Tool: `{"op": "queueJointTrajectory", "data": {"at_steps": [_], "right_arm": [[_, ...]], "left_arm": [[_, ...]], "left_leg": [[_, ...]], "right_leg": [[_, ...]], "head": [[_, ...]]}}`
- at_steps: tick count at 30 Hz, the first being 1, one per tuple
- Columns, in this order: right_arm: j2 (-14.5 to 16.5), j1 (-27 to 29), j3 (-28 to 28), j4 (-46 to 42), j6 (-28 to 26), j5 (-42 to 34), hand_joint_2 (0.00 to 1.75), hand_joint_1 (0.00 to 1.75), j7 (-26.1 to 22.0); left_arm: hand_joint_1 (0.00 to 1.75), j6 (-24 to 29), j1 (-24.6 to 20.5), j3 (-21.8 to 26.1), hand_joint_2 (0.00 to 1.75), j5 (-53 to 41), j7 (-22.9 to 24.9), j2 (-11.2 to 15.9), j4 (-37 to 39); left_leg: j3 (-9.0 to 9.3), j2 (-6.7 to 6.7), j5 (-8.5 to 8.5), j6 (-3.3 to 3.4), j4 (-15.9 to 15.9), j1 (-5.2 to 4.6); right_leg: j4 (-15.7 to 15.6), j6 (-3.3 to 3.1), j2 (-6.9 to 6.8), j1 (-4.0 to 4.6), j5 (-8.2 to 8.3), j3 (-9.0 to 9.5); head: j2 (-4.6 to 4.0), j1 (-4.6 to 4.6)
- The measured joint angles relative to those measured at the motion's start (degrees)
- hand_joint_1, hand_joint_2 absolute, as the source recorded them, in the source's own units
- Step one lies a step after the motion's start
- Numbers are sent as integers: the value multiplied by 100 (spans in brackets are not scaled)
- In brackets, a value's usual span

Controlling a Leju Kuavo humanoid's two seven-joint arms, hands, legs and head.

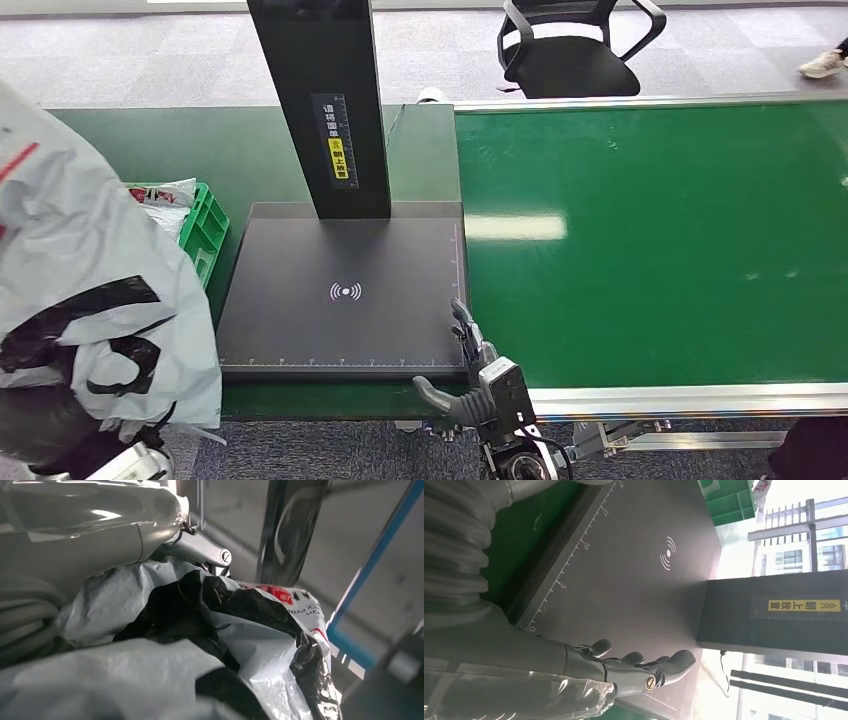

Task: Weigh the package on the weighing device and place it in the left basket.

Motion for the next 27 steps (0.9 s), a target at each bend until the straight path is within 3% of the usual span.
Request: {"op": "queueJointTrajectory", "data": {"at_steps": [8, 10, 15, 20, 23, 27], "right_arm": [[0, -10, -2, 0, 1, 0, 175, 0, 4], [1, -9, -4, -4, 1, 6, 175, 0, 9], [4, 70, -9, -183, 10, 54, 175, 0, 81], [3, 189, -17, -350, 33, 113, 175, 0, 168], [3, 241, -22, -426, 49, 124, 175, 0, 181], [8, 258, -28, -493, 85, 145, 175, 0, 220]], "left_arm": [[168, -5, -256, 511, 175, 75, 2, 55, -115], [166, -9, -490, 869, 175, 264, 33, 216, 321], [165, -86, -1335, 1687, 175, 1231, 527, 1357, 2564], [165, -259, -1964, 1982, 175, 1276, 914, 2248, 4614], [166, -318, -2319, 2095, 175, 1164, 1100, 2610, 5598], [161, -342, -2710, 2248, 175, 1145, 1191, 2869, 6399]], "left_leg": [[3, -1, 1, -1, 0, 0], [4, -3, 1, 0, 0, 0], [17, 19, 3, -4, -3, 6], [14, 28, 4, -7, -2, 14], [15, 31, 3, -7, -2, 11], [32, 2, 3, -10, -9, 5]], "right_leg": [[0, 0, 0, 0, 0, 2], [0, 0, -4, 0, 0, 3], [9, -3, 15, 6, 1, -1], [15, -7, 22, 14, 1, -4], [14, -11, 26, 11, 1, -3], [14, -16, 7, 5, -8, 18]], "head": [[0, 1], [0, 2], [0, -2], [0, 2], [0, 1], [0, 1]]}}
